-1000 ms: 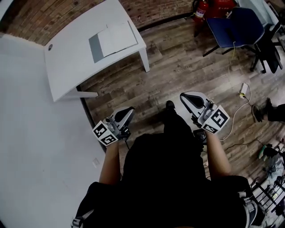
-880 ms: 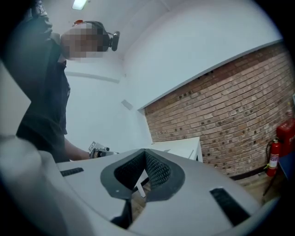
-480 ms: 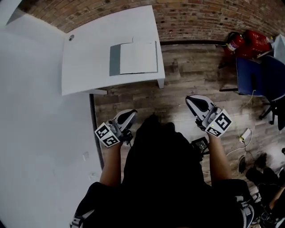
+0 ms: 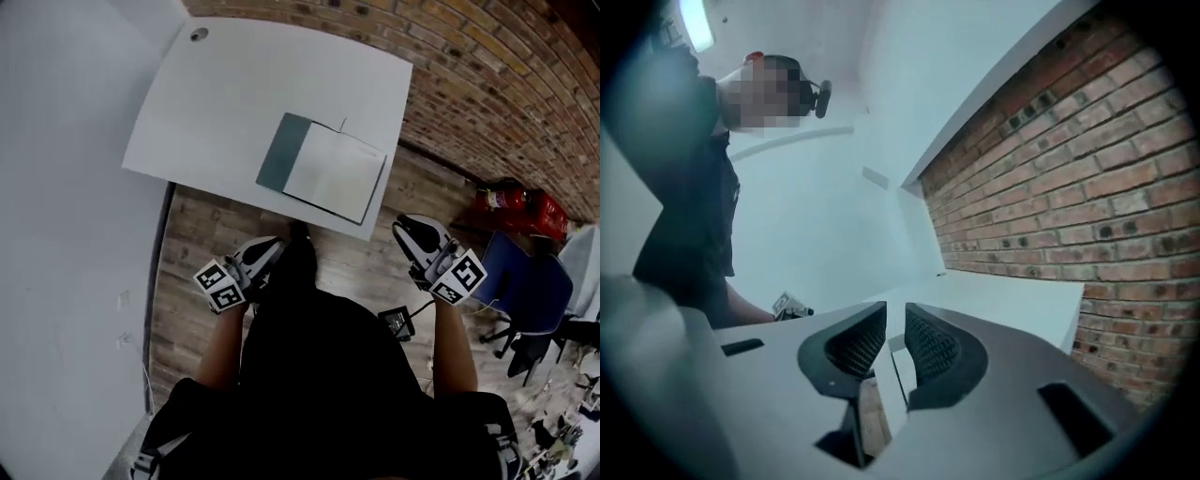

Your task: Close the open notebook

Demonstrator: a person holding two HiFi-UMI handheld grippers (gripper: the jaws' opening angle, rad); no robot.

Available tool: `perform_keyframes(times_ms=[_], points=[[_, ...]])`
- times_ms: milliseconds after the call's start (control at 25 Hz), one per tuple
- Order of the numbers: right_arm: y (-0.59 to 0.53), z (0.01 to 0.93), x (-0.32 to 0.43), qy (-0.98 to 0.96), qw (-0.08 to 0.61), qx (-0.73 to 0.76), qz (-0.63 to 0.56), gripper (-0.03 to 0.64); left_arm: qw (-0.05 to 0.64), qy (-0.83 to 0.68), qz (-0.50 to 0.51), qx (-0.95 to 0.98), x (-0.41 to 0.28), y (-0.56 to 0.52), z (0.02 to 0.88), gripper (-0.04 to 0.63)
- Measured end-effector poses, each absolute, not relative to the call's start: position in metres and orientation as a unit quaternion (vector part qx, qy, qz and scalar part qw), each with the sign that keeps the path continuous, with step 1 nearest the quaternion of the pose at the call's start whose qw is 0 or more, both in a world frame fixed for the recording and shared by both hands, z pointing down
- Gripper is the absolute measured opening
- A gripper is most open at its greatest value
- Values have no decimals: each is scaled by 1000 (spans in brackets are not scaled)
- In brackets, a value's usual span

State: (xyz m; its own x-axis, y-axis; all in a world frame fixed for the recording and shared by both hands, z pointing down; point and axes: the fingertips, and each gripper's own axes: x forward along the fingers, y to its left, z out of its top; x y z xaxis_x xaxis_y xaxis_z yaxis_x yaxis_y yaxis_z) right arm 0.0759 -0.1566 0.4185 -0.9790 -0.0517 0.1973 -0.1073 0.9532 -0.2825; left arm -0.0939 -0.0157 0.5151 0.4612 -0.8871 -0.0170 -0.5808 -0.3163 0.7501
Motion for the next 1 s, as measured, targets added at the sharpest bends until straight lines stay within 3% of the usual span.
perform_keyframes(times_ms=[120, 360, 480, 560, 1000], points=[[-189, 427, 33, -974, 148, -28, 170, 126, 357, -499, -247, 750, -113, -36, 524, 14], [-239, 456, -47, -934, 257, -164, 185, 156, 382, -541, -275, 697, -135, -66, 552, 21], [-262, 480, -78, -895, 312, -245, 205, 169, 400, -577, -291, 650, -130, -79, 561, 101], [-272, 499, -96, -866, 342, -296, 214, 183, 409, -606, -296, 615, -129, -85, 569, 106], [-317, 601, -130, -737, 473, -411, 255, 195, 455, -702, -312, 450, -116, -105, 610, 129]])
